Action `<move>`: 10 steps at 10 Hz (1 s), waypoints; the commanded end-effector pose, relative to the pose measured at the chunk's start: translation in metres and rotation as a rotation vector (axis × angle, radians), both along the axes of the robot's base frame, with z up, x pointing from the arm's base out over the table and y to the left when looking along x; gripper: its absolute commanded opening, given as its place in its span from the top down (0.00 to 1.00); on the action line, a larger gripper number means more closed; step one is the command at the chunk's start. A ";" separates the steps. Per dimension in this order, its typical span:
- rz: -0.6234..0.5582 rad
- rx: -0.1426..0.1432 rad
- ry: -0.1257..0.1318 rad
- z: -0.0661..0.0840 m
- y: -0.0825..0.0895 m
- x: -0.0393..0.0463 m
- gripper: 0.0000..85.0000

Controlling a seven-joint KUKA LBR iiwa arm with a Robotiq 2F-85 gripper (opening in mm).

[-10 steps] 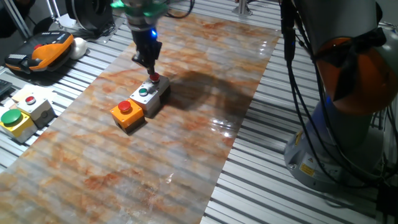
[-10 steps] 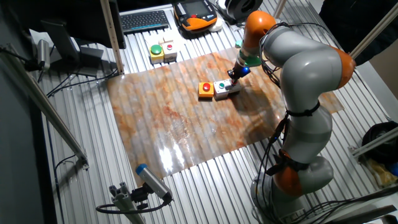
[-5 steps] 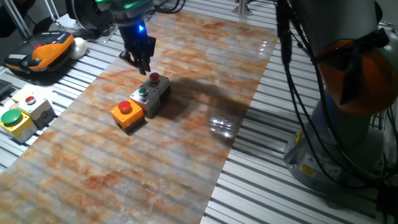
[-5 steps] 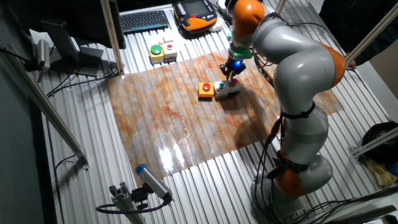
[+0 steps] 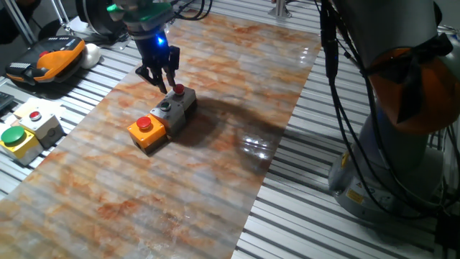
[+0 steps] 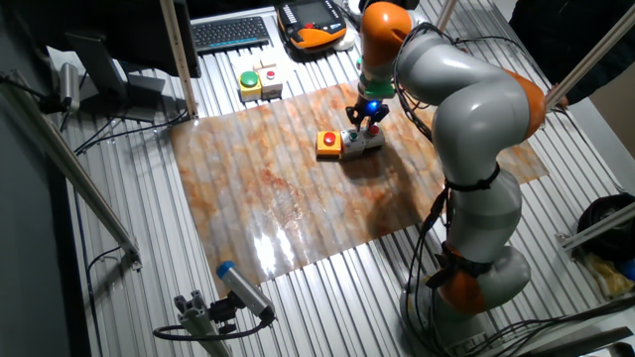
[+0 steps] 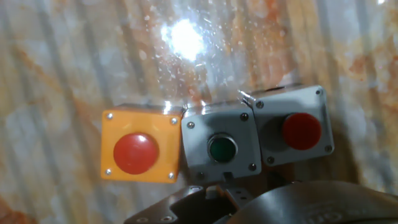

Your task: Press three buttons from left to right in sequence

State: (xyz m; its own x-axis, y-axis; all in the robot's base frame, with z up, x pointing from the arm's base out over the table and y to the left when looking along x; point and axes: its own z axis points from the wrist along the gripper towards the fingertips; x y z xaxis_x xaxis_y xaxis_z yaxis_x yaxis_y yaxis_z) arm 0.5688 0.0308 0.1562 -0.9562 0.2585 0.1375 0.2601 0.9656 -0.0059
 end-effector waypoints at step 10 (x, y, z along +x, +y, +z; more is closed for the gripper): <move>-0.335 -0.032 -0.060 -0.023 -0.012 -0.0135 0.40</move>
